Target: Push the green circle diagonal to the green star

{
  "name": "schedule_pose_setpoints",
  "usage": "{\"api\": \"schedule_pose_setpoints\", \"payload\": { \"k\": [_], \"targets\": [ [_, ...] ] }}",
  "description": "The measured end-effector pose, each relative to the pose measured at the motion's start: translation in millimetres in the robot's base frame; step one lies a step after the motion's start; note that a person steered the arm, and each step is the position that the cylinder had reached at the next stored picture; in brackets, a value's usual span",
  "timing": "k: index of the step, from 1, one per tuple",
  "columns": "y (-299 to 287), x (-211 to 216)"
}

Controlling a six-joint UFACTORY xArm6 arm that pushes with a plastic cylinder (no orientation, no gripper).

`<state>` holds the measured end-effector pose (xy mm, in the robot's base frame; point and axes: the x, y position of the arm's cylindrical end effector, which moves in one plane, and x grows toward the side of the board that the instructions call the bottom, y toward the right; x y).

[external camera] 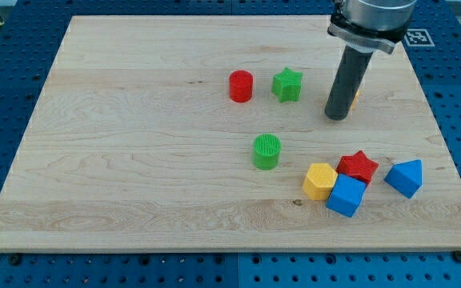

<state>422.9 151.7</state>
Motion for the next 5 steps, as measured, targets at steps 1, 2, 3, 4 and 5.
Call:
{"api": "schedule_pose_setpoints", "payload": {
  "k": [1, 2, 3, 4, 5],
  "targets": [
    [0.0, -6.1],
    [-12.8, 31.7],
    [-20.0, 69.7],
    [-37.9, 85.0],
    [-83.8, 87.0]
  ]
}}
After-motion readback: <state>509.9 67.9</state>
